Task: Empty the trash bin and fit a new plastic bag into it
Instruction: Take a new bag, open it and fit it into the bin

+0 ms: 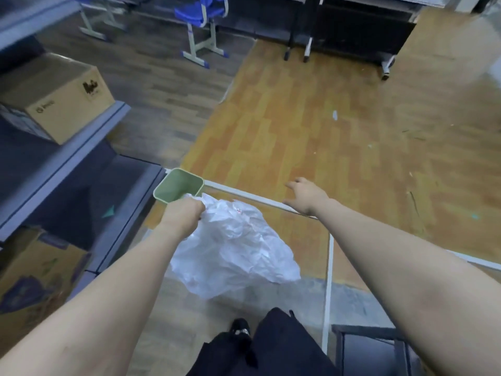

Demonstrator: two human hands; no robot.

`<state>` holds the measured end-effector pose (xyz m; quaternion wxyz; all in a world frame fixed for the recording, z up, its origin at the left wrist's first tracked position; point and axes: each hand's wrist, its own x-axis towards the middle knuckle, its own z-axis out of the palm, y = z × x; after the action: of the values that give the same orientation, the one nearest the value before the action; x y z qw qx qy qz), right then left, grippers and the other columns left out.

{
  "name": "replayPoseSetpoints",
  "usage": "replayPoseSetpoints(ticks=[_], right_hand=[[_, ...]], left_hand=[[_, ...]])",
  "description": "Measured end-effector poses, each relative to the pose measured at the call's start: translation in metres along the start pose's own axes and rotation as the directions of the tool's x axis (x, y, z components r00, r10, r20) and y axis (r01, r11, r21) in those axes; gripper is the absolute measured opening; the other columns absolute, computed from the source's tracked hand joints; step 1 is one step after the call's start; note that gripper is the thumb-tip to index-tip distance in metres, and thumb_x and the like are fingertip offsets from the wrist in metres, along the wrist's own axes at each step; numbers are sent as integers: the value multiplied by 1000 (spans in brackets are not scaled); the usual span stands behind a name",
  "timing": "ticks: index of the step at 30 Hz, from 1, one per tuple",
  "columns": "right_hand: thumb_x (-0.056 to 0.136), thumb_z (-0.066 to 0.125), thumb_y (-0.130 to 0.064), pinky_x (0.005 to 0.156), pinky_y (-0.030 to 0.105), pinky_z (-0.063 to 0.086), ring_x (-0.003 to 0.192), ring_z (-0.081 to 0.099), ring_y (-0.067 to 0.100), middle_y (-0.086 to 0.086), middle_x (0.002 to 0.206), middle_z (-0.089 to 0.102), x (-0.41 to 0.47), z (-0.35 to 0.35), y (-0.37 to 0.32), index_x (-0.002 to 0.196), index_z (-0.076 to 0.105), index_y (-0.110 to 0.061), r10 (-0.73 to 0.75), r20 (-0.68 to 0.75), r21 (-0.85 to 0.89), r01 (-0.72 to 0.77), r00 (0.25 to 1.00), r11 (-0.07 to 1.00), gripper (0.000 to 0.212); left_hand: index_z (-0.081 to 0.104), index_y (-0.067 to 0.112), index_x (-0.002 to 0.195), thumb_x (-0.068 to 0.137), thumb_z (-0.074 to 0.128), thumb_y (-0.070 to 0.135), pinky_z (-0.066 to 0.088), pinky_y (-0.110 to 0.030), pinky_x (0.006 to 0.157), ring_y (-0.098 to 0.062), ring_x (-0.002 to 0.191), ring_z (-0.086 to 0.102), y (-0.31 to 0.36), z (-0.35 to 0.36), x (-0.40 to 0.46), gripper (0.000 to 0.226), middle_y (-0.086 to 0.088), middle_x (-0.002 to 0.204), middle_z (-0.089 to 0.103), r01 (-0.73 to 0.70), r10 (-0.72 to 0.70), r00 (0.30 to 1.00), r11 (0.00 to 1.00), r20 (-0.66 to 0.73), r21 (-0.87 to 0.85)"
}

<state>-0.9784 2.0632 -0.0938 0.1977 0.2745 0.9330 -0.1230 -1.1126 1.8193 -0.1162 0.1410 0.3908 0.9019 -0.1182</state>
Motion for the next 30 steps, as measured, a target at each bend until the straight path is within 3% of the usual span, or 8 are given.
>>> replayPoseSetpoints(ticks=[3,6,9,11,16,22,25,30], right_hand=[[94,49,-42,110,38,32,141,26,27,11,155,20,49,-12,-18,146,30,-19,-72,42,-47,74,997,996,60],[94,49,-40,110,37,32,139,30,28,13,153,24,100,-24,-42,144,33,-16,-165,73,-75,171,983,982,59],[94,49,-43,108,37,33,139,31,28,12,153,25,152,-39,-73,144,32,-18,-279,90,-104,288,956,952,59],[94,47,-45,109,37,31,141,27,26,10,156,20,181,-50,-96,147,27,-21,-357,112,-100,368,927,925,62],[83,54,-61,112,38,28,143,23,23,6,158,16,232,-65,-157,151,14,-17,-538,235,-19,557,810,830,90],[55,82,-57,113,30,26,144,19,18,-2,158,14,240,-33,-252,150,-7,-18,-743,323,221,717,586,661,136],[55,87,-46,116,34,22,147,9,18,-3,160,4,244,-8,-297,149,-15,-20,-764,352,333,691,540,642,141],[59,87,-38,114,30,23,146,15,20,-2,159,6,254,18,-339,149,-14,-18,-791,390,344,722,472,600,137]], left_hand=[[57,16,94,87,45,-1,33,-28,55,-29,72,51,-21,-5,17,22,-13,97,57,47,-48,997,999,55,27],[60,13,96,88,46,0,34,-28,61,-25,69,57,-42,-5,40,21,-16,116,58,110,-112,992,994,61,28],[60,15,95,88,46,2,33,-29,61,-30,84,63,-64,-11,61,21,-8,97,62,191,-193,980,981,50,36],[53,20,85,87,46,1,31,-30,59,-29,75,55,-79,-14,74,20,1,70,48,262,-263,963,965,58,26],[41,20,76,84,45,0,29,-30,55,-30,83,62,-113,-19,91,21,3,62,35,406,-405,914,911,31,-71],[61,18,94,83,45,2,41,-32,70,-29,91,61,-153,-6,83,25,-2,96,68,536,-537,842,827,44,-169],[63,18,99,82,48,3,46,-32,79,-27,93,60,-178,8,68,27,0,100,68,570,-567,821,804,67,-168],[47,23,79,77,46,-4,45,-32,86,-27,87,60,-206,30,44,27,-2,93,67,621,-618,782,762,79,-185]])
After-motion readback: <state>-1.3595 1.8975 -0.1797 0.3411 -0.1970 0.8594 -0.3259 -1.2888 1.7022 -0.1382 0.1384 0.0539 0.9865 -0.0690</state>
